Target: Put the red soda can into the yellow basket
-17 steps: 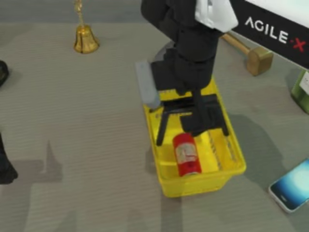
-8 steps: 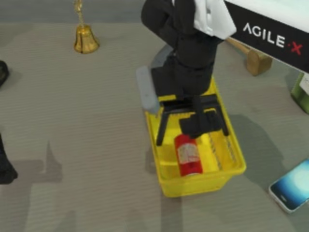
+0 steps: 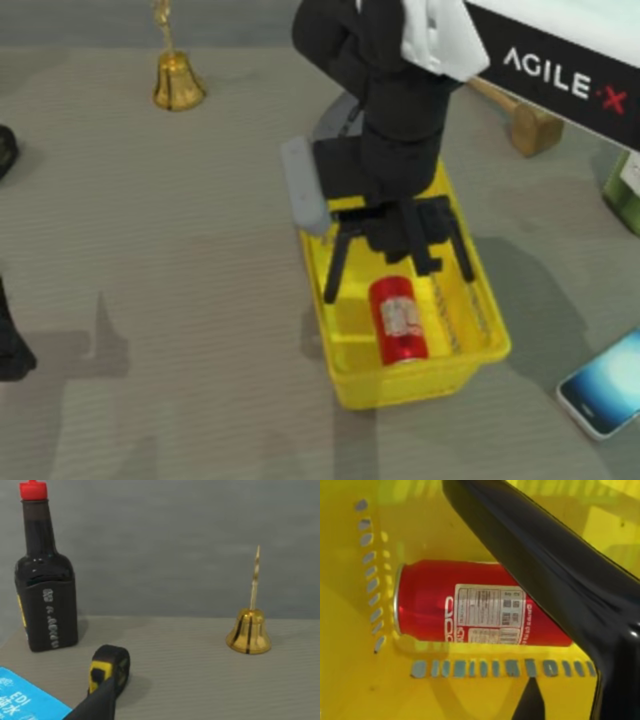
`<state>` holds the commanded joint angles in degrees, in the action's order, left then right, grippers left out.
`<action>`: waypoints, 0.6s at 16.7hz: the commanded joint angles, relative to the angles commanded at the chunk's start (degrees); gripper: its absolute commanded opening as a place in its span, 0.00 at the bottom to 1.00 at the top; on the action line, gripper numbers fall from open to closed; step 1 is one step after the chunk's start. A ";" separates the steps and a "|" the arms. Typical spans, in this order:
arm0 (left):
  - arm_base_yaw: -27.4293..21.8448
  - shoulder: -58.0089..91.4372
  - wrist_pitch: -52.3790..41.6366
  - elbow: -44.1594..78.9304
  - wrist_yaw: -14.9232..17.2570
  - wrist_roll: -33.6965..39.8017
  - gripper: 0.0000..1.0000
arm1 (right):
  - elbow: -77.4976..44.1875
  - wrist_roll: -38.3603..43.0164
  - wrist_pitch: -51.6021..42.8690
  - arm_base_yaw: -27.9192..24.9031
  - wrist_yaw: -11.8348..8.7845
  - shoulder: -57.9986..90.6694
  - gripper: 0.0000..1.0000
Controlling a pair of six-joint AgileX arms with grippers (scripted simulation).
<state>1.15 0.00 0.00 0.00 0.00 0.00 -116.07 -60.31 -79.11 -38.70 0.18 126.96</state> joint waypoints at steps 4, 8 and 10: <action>0.00 0.00 0.00 0.00 0.00 0.00 1.00 | 0.00 0.00 0.00 0.00 0.00 0.00 0.00; 0.00 0.00 0.00 0.00 0.00 0.00 1.00 | 0.00 0.00 0.00 0.00 0.00 0.00 0.00; 0.00 0.00 0.00 0.00 0.00 0.00 1.00 | 0.00 0.00 0.00 0.00 0.00 0.00 0.00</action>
<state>1.15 0.00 0.00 0.00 0.00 0.00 -116.07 -60.31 -79.11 -38.70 0.18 126.96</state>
